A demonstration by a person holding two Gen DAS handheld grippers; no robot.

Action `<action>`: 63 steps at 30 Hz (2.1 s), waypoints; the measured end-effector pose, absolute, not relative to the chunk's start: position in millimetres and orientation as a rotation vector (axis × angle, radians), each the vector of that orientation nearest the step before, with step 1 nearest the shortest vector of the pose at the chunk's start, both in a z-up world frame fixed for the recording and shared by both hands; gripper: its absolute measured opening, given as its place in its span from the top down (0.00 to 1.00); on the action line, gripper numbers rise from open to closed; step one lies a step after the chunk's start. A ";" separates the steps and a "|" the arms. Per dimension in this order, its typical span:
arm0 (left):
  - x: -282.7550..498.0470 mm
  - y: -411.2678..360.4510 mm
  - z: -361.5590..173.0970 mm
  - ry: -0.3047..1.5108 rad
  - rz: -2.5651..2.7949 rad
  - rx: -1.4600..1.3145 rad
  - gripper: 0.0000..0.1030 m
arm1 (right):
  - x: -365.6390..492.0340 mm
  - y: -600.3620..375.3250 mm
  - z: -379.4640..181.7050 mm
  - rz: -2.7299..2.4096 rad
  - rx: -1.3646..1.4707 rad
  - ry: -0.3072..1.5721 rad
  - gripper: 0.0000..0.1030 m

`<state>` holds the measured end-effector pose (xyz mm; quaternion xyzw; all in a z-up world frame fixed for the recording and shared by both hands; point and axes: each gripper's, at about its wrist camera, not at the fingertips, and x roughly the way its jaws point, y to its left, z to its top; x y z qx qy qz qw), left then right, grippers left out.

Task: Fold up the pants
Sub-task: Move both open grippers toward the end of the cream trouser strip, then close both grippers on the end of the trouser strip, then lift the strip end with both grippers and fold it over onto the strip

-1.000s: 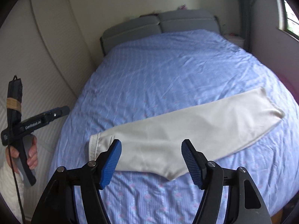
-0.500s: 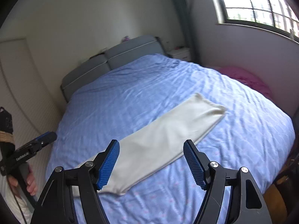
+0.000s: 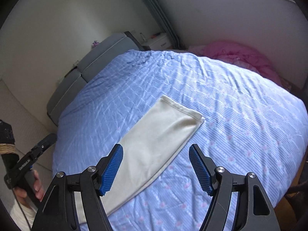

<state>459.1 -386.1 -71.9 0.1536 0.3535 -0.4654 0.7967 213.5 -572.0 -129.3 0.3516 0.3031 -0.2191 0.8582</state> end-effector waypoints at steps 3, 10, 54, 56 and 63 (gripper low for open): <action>489.8 -428.7 -97.8 0.816 -1.066 0.382 0.28 | 233.6 -600.3 -159.7 -0.484 0.766 0.644 0.30; 572.6 -528.1 -188.7 0.987 -1.131 0.450 0.28 | 276.5 -660.7 -248.8 -0.594 0.943 0.623 0.31; 629.9 -694.9 -308.1 1.149 -1.287 0.601 0.81 | 329.5 -741.5 -345.3 -0.575 1.051 0.633 0.83; 626.2 -681.4 -279.2 1.098 -1.323 0.590 0.81 | 329.7 -729.1 -310.5 -0.561 0.959 0.622 0.83; 625.2 -610.8 -177.1 0.935 -1.366 0.575 0.81 | 335.7 -664.2 -203.1 -0.466 0.669 0.622 0.82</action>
